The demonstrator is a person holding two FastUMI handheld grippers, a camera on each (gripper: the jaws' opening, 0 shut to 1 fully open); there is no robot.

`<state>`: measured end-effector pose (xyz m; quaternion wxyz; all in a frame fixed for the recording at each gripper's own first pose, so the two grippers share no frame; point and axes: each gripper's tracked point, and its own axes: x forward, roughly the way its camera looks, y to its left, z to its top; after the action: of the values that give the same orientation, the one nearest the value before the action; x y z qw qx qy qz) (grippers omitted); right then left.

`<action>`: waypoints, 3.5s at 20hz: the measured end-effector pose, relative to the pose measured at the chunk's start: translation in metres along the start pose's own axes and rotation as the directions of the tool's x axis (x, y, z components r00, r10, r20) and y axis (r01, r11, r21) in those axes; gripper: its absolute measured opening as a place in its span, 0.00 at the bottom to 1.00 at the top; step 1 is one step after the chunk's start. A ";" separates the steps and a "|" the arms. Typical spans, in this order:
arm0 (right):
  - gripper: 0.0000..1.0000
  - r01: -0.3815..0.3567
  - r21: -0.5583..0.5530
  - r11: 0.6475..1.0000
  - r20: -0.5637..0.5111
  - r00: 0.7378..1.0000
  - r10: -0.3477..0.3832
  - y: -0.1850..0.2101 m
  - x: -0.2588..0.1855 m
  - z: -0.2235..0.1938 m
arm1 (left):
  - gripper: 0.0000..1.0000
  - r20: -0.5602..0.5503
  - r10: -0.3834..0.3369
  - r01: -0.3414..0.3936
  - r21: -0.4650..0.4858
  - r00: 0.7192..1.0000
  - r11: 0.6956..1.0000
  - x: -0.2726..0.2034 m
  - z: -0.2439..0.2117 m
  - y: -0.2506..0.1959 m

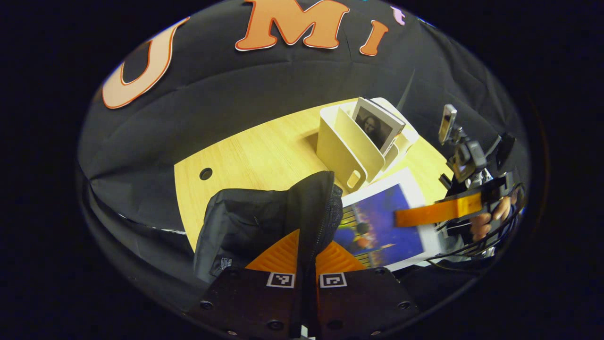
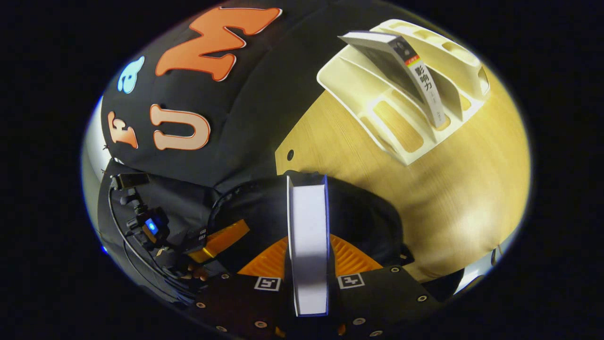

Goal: Open the schoolbag, grab two books from the bookshelf and put them into the schoolbag.

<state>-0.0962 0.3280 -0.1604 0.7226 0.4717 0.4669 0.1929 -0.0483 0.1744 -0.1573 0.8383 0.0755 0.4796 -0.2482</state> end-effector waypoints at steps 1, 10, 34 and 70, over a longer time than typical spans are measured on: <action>0.29 -0.011 0.003 1.000 0.002 1.000 0.011 -0.002 0.015 -0.001 | 0.05 0.005 -0.008 0.009 -0.013 1.000 1.000 0.001 0.000 -0.003; 0.30 -0.051 -0.029 0.998 0.063 0.997 0.053 -0.007 0.091 -0.017 | 0.05 0.036 -0.021 0.023 -0.059 0.999 0.998 0.009 0.003 -0.018; 0.98 0.458 -0.595 0.661 0.102 0.858 -0.503 -0.044 -0.113 0.197 | 0.05 0.016 0.067 -0.063 -0.176 0.998 0.982 0.032 -0.010 -0.013; 0.34 0.682 -0.365 0.634 0.149 0.715 -0.683 -0.064 -0.158 0.169 | 0.05 -0.012 0.033 -0.033 -0.078 0.999 0.996 0.039 -0.015 -0.019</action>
<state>-0.0387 0.0988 -0.1177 0.8201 0.1045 0.5626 -0.0038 -0.0533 0.1497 -0.1962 0.8420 0.0518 0.4920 -0.2150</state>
